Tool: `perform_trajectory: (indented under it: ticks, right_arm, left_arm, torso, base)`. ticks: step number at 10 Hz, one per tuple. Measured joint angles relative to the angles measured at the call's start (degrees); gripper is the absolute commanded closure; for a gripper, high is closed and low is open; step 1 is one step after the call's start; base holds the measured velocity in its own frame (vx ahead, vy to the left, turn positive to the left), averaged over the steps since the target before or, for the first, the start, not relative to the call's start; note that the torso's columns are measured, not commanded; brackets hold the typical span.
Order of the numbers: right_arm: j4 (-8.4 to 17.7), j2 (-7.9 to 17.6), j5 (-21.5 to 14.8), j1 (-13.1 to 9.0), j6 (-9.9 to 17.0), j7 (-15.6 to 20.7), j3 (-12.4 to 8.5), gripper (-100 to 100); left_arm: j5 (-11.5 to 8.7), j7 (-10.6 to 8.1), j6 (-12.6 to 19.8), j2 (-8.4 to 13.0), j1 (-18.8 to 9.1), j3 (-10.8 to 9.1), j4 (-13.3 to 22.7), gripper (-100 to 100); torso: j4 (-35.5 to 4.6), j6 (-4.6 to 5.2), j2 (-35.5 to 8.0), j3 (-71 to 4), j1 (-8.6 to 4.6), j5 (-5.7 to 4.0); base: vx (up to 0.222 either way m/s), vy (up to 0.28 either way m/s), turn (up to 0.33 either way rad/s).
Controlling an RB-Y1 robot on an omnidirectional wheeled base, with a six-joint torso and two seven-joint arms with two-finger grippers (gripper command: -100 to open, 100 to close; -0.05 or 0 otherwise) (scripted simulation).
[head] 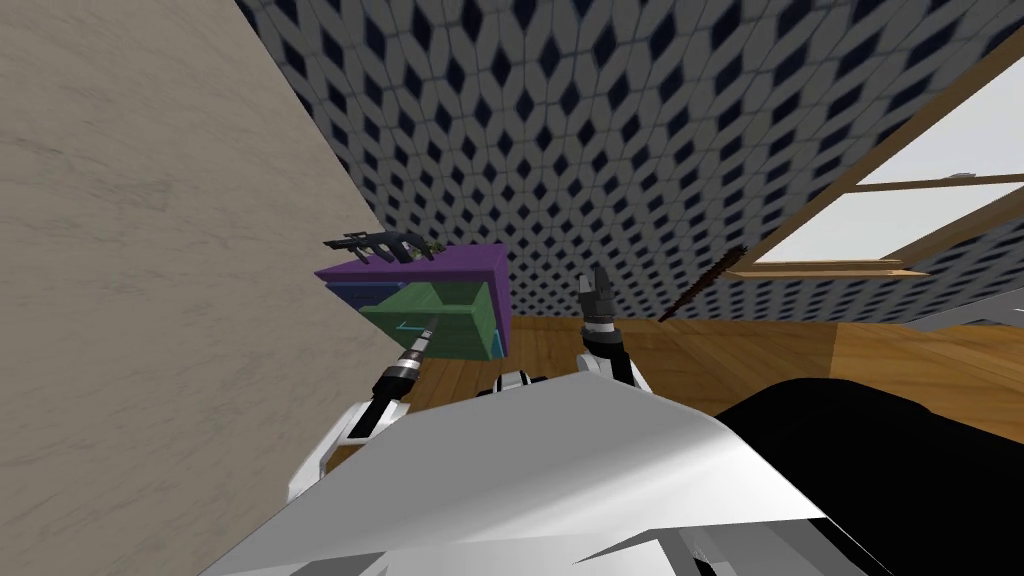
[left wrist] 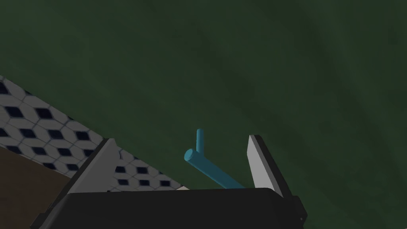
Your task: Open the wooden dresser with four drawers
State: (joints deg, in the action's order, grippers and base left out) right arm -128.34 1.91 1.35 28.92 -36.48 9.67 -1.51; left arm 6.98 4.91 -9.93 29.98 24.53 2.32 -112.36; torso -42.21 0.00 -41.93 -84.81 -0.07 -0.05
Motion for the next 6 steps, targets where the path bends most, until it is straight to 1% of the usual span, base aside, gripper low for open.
perform_trajectory:
  ticks: [3,5,6]
  right_arm:
    - [0.00,0.00,0.00,0.00,0.00,0.00,0.00,0]
    - [0.00,0.00,0.00,0.00,0.00,0.00,0.00,0]
    - [0.00,0.00,0.00,0.00,0.00,0.00,0.00,0]
  left_arm:
    - [-0.69,-0.90,2.50,1.69,1.89,-0.43,-4.62,-100]
    - [-1.27,-1.67,4.29,3.00,2.78,-0.54,-6.98,-100]
    - [-1.49,-1.97,5.07,3.62,3.92,-0.68,-8.68,-100]
  torso:
    - [-0.10,0.04,-0.32,0.21,0.05,0.02]
    - [-0.33,-0.07,-0.60,0.33,-0.02,-0.14]
    - [-0.47,-0.15,-0.77,0.39,-0.08,-0.24]
  base:
    - [0.040,-0.008,0.027]
    - [0.029,-0.007,0.025]
    - [0.027,-0.003,0.023]
